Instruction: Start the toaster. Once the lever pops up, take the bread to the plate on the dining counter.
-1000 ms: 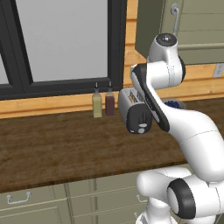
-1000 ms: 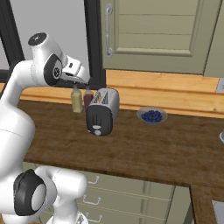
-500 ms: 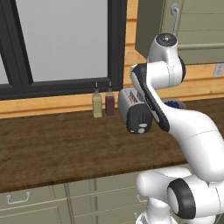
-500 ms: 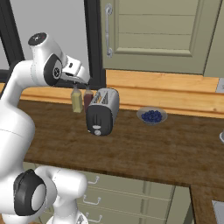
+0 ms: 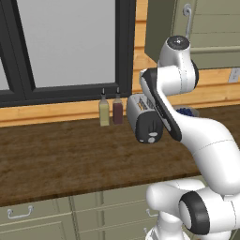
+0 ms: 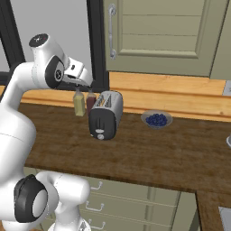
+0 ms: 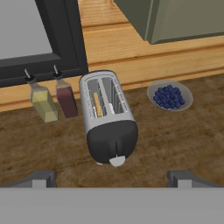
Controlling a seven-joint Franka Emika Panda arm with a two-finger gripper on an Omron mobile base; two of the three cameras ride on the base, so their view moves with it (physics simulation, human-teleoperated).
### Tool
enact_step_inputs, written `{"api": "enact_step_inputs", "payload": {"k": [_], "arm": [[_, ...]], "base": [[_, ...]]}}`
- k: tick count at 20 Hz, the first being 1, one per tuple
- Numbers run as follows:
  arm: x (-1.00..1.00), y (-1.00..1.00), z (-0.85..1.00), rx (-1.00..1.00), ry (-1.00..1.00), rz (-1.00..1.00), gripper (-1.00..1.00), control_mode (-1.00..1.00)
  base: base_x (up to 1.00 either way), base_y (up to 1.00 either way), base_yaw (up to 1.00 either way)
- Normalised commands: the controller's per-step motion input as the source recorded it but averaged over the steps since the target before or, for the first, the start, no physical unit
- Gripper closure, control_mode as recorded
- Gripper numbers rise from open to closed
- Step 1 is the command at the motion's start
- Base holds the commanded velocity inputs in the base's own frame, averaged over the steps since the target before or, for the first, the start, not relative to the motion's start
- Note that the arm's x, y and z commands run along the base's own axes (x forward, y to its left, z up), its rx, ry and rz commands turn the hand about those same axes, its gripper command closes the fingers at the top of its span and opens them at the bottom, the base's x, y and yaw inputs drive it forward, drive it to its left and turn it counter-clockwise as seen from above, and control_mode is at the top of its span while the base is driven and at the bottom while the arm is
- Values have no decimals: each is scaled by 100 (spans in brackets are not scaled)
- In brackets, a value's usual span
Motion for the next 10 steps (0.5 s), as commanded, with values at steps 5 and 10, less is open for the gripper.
{"api": "enact_step_inputs", "payload": {"k": [5, 10], "arm": [[0, 0, 0, 0, 0, 0, -100, -100], [0, 0, 0, 0, 0, 0, -100, -100]], "base": [[0, 0, 0], [0, 0, 0]]}}
